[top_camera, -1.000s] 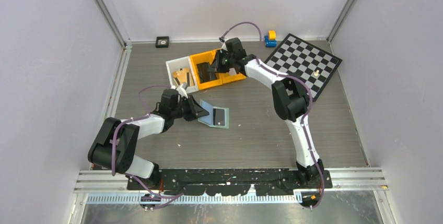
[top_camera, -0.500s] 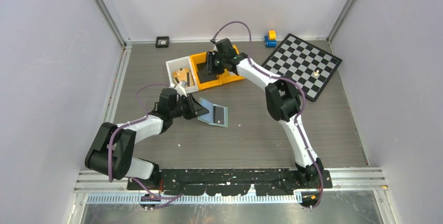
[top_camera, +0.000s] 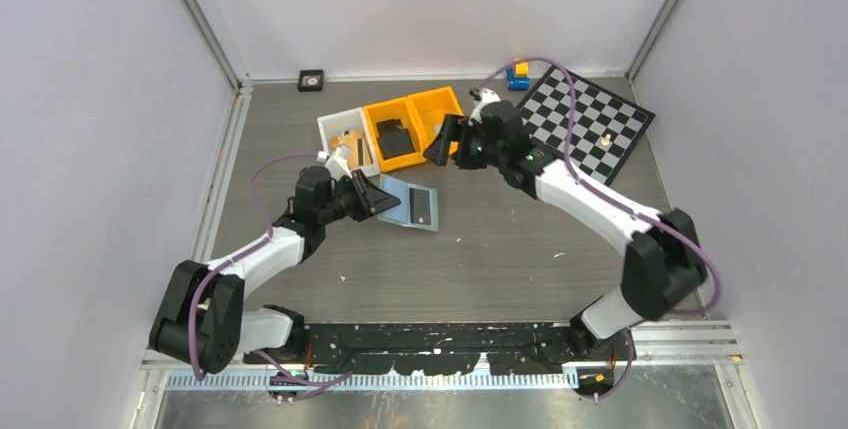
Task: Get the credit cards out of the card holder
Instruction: Place the credit card in the storage box, then remove the credit card from the card holder.
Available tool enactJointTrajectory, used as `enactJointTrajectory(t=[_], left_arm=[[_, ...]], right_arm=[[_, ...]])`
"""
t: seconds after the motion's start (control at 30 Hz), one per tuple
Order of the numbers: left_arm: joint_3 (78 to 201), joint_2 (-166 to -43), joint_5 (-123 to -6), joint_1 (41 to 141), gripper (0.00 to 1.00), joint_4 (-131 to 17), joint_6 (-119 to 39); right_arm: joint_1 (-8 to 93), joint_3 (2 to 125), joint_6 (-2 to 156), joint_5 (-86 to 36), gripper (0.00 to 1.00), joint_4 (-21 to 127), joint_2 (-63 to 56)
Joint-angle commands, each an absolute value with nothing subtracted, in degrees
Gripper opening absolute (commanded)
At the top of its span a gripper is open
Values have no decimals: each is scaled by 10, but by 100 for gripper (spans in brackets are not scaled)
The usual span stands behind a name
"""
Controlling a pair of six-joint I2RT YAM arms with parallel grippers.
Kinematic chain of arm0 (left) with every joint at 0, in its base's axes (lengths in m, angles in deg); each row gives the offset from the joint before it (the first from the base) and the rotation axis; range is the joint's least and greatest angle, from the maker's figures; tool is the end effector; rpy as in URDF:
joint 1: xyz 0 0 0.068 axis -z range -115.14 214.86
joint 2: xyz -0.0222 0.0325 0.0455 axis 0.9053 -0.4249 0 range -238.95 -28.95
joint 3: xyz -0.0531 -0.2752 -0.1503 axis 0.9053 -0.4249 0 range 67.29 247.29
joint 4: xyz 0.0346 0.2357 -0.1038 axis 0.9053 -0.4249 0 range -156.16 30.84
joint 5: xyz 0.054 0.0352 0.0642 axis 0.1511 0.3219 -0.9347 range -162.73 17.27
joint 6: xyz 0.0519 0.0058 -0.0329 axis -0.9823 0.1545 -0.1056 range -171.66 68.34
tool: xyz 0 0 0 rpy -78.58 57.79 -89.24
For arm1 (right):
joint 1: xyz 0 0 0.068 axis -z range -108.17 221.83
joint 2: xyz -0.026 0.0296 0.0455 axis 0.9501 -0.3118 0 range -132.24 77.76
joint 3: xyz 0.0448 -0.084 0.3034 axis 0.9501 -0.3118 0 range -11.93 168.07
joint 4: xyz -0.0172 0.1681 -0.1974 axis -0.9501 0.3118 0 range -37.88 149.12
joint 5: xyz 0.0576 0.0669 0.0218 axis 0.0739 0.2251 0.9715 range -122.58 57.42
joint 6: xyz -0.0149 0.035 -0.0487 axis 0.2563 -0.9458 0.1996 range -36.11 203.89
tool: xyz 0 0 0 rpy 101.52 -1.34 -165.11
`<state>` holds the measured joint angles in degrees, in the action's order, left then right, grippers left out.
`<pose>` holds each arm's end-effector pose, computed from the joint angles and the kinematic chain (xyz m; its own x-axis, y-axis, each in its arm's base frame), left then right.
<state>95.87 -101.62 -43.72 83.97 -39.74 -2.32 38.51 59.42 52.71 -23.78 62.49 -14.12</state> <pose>0.2273 -0.1028 0.2359 -0.7900 -0.4284 -0.4386 0.1588 0.5480 -0.8212 0.3154 0.2159 0.3329 -0.7049 0.1489 -0.6935 -0.3361 0.7909 0.5114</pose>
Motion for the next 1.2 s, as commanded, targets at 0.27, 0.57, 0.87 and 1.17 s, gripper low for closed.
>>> enactJointTrajectory(t=[0.27,0.57,0.87,1.17], left_arm=[[1000,-960,-403,842,0,-173,92],[962,-1040,-346,842,0,24,195],[966,-1024,-343,840,0,-12,168],[976,-951,-401,830,31,-216,85]], right_arm=[[384,326,411,-192,82,307,57],[403,255,354,-161,64,178,55],[417,230,292,-86,20,50,12],[428,220,279,-92,0,30,5]])
